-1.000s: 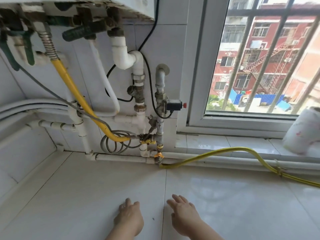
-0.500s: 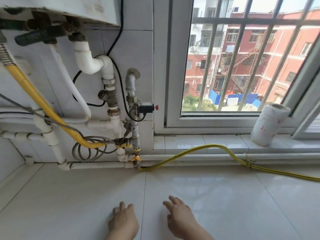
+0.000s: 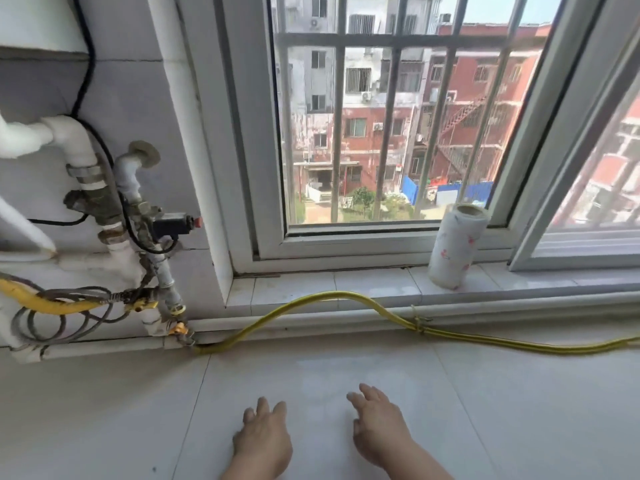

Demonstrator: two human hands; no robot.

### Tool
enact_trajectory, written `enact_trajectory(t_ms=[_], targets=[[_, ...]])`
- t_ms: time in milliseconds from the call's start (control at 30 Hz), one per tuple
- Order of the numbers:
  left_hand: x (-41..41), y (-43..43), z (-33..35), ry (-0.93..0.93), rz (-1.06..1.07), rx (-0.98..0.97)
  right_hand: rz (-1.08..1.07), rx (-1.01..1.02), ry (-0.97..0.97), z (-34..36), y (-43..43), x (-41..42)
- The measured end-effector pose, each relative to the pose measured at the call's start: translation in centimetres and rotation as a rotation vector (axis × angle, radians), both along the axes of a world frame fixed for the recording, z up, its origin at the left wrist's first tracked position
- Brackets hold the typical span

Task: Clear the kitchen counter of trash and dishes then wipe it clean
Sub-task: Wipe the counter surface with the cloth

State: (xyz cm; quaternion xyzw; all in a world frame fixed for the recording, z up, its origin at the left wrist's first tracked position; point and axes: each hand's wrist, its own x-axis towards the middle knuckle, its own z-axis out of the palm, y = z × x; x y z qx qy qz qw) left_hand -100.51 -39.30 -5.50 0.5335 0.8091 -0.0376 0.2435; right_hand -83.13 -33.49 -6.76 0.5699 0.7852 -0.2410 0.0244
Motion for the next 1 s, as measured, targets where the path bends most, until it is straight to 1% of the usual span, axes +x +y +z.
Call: enact_trajectory(t_ms=[167, 267, 333, 467, 533, 767, 1000], targets=[[4.3, 1.2, -1.1, 0.025, -0.007, -0.061, -0.087, -0.023, -0.012, -0.9, 0.6, 5.2], [6.3, 1.8, -1.4, 0.056, -0.001, -0.048, -0.083, -0.059, -0.013, -1.5, 0.7, 7.4], [8.0, 2.3, -1.3, 0.06, -0.026, -0.018, -0.067, -0.052, 0.035, -1.5, 0.7, 8.8], [11.7, 3.4, -0.9, 0.044, -0.107, 0.024, -0.095, 0.038, 0.108, -0.7, 1.2, 12.1], [13.9, 3.9, -0.7, 0.038, -0.156, 0.036, -0.148, 0.059, 0.118, -0.7, 1.3, 14.6], [19.4, 5.0, -0.9, 0.011, -0.309, 0.038, -0.396, 0.042, 0.118, -1.2, 1.0, 22.0], [23.7, 6.8, -1.3, -0.014, -0.484, 0.048, -0.496, -0.003, 0.13, -1.6, -0.4, 24.0]])
